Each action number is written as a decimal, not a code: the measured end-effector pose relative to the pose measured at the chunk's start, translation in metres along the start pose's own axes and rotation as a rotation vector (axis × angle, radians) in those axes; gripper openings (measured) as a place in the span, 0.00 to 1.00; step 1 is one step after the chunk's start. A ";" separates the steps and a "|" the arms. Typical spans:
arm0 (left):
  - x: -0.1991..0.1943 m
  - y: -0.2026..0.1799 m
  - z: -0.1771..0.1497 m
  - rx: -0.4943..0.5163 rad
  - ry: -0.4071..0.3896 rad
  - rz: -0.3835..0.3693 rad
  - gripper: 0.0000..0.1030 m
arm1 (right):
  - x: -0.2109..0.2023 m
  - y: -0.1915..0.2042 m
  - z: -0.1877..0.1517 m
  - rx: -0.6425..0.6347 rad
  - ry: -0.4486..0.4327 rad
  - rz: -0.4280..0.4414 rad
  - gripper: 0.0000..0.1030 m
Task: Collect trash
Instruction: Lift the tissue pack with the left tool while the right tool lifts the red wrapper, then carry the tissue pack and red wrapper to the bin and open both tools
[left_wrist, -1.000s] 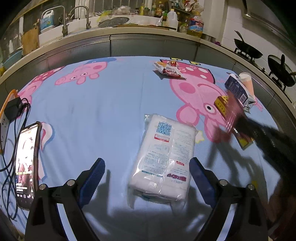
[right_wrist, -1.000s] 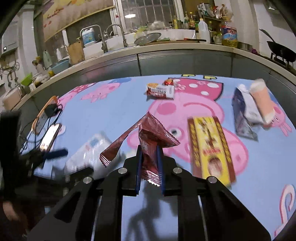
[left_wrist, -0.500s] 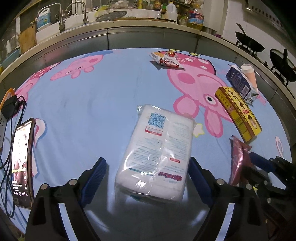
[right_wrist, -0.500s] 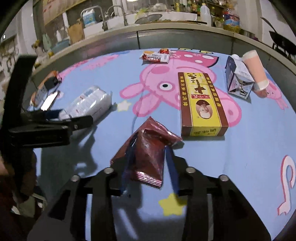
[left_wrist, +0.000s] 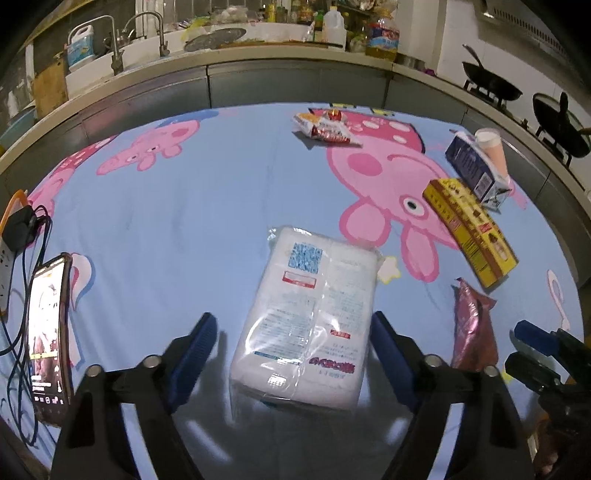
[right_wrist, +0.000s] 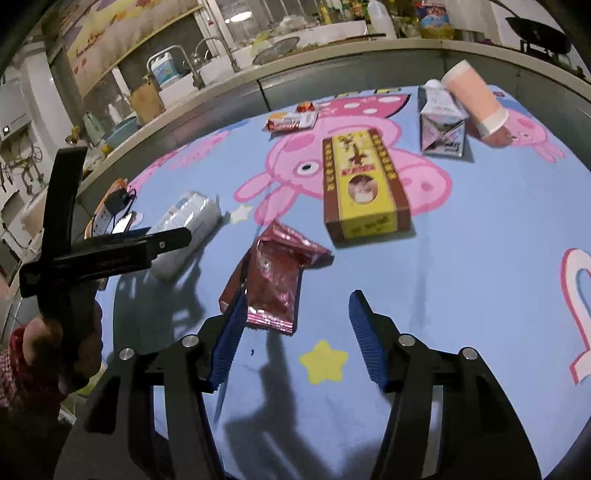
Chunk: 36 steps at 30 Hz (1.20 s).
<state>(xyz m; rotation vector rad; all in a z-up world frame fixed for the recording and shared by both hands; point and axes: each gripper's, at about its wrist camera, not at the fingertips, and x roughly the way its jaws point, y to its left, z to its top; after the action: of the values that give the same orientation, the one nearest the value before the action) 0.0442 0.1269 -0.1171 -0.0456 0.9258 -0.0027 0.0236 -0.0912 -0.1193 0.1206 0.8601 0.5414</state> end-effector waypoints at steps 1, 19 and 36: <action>0.002 0.000 0.000 0.000 0.007 -0.004 0.76 | 0.002 0.002 0.000 -0.006 0.005 0.001 0.50; -0.061 -0.077 0.042 0.152 -0.131 -0.225 0.59 | -0.050 -0.006 0.011 -0.040 -0.163 -0.023 0.02; 0.008 -0.416 0.131 0.567 -0.024 -0.634 0.59 | -0.168 -0.285 0.006 0.356 -0.401 -0.516 0.02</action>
<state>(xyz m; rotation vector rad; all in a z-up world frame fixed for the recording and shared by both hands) 0.1609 -0.2842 -0.0274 0.1887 0.8268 -0.8473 0.0545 -0.4198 -0.0892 0.3096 0.5536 -0.1251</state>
